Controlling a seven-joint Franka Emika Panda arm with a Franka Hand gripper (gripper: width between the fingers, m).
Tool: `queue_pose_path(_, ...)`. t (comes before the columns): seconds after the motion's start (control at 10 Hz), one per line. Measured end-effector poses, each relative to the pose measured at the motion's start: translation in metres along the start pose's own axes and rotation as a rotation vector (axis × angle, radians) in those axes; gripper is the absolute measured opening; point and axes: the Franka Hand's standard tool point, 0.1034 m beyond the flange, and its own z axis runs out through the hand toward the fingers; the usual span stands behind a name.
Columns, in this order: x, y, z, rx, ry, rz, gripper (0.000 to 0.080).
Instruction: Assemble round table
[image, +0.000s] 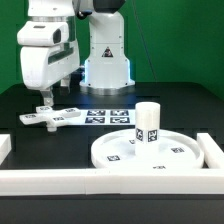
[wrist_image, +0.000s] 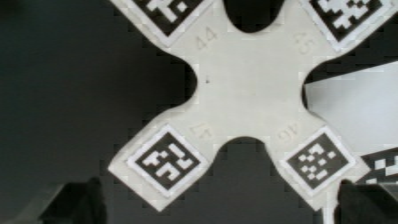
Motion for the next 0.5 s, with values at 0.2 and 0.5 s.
queue_pose_path(0.2, -0.0102, -0.0078, 0.0056, 0.007, 0.000, -0.011, 0.0649)
queue_pose_path(0.5, -0.0135, -0.0094, 0.0065, 0.010, 0.001, -0.009, 0.0649)
